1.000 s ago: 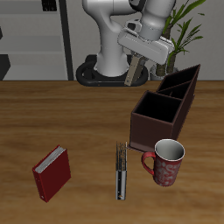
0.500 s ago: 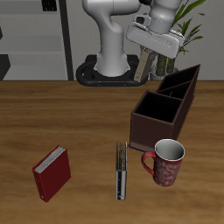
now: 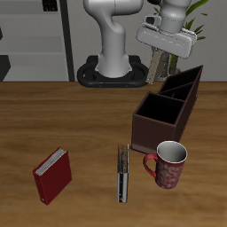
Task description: Place the yellow book into the left desk caddy's front compartment
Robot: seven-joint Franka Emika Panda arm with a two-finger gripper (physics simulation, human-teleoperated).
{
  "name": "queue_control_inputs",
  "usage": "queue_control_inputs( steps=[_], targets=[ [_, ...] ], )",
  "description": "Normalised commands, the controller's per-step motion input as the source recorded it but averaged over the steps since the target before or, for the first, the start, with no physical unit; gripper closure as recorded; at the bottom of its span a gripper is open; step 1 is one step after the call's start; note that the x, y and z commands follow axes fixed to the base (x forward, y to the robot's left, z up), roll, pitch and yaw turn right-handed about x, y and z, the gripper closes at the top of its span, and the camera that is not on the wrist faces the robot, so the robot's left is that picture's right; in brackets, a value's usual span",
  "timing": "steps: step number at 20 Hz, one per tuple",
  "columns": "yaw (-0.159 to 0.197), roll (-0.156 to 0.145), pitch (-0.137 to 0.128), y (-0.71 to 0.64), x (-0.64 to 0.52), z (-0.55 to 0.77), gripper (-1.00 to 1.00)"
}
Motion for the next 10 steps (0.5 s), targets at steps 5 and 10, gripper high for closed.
queue_control_inputs(
  steps=[5, 10],
  targets=[
    [0.004, 0.047, -0.005, 0.26, 0.11, 0.01, 1.00],
    [0.029, 0.037, -0.030, 0.21, 0.08, 0.09, 1.00]
  ],
)
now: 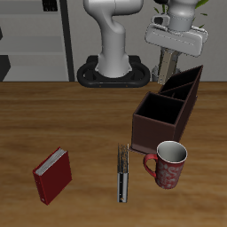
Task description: Place the yellow book into the left desk caddy's front compartment
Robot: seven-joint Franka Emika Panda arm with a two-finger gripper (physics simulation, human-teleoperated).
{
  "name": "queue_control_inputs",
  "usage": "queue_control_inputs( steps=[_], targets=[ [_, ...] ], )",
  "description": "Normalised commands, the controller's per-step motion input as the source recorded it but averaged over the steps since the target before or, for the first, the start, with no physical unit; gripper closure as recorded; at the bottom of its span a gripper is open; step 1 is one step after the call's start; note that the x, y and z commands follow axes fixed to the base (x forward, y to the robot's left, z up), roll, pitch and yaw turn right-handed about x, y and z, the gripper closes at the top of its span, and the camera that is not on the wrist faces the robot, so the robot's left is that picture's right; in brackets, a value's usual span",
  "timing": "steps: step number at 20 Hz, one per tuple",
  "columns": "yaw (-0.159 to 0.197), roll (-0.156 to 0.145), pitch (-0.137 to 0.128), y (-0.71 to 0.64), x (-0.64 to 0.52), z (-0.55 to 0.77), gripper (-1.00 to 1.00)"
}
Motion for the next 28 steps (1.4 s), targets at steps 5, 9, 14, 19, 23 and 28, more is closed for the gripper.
queue_control_inputs(
  steps=[5, 9, 14, 19, 23, 28],
  targets=[
    [-0.002, 0.013, -0.025, 0.12, 0.10, 0.12, 1.00],
    [-0.008, 0.008, -0.006, 0.03, 0.11, 0.01, 1.00],
    [-0.001, 0.008, -0.015, 0.00, 0.04, -0.04, 1.00],
    [0.016, 0.002, 0.019, 0.01, 0.09, -0.19, 1.00],
    [0.002, -0.007, -0.006, -0.05, 0.06, -0.14, 1.00],
    [0.000, -0.004, 0.014, -0.04, 0.00, -0.17, 1.00]
  ],
)
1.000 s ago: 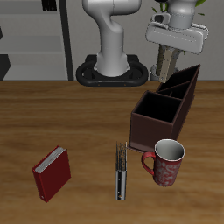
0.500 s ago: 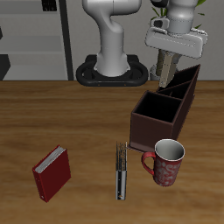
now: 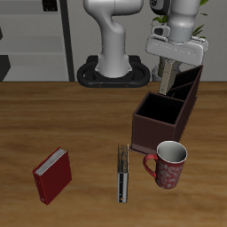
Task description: Place the yellow book into the left desk caddy's front compartment
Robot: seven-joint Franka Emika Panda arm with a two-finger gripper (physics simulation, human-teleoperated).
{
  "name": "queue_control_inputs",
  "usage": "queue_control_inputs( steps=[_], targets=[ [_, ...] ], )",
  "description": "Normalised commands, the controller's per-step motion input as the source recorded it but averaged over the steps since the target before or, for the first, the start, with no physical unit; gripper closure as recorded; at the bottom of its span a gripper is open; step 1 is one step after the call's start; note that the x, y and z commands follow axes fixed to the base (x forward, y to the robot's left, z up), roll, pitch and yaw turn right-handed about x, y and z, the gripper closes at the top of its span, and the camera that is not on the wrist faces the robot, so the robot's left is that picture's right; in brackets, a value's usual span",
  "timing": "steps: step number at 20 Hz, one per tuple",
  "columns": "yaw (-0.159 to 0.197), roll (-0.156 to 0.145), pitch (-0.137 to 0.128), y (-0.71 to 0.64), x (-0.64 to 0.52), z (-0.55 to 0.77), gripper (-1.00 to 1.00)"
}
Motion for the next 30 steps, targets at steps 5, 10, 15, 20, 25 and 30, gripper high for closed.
queue_control_inputs(
  steps=[5, 10, 15, 20, 25, 30],
  targets=[
    [-0.016, -0.004, 0.008, -0.02, 0.00, -0.12, 1.00],
    [0.032, 0.011, 0.004, 0.05, 0.04, -0.21, 1.00],
    [-0.008, -0.002, 0.018, -0.06, 0.03, -0.18, 1.00],
    [-0.004, -0.003, 0.028, -0.02, 0.06, -0.18, 1.00],
    [0.011, 0.021, 0.024, 0.08, 0.05, -0.20, 1.00],
    [0.021, 0.002, 0.062, 0.02, 0.09, -0.31, 1.00]
  ],
)
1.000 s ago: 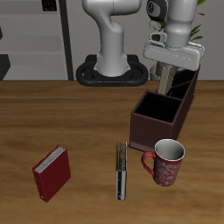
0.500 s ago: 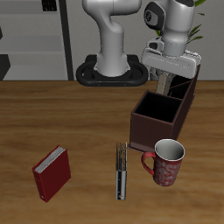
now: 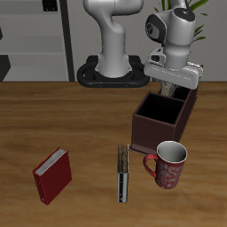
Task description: Place the yellow book into the left desk caddy's front compartment
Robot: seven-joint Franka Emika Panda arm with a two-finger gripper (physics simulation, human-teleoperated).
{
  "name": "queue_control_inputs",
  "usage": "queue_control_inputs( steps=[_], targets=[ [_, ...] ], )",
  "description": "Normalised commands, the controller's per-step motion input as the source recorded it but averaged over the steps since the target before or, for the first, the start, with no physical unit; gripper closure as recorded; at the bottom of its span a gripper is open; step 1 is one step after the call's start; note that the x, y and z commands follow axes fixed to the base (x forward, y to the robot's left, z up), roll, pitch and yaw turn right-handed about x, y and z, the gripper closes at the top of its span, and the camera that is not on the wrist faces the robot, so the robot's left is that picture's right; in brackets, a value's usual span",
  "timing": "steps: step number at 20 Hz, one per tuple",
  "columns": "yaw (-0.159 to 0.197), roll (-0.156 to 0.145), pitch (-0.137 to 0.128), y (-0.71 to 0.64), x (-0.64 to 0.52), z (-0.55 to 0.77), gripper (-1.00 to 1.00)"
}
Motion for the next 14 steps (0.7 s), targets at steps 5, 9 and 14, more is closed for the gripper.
queue_control_inputs(
  steps=[5, 9, 14],
  targets=[
    [-0.015, -0.044, 0.042, -0.16, 0.04, -0.10, 1.00],
    [-0.031, 0.002, 0.002, -0.02, -0.02, 0.04, -1.00],
    [-0.013, 0.000, -0.024, -0.04, -0.07, 0.16, -1.00]
  ],
)
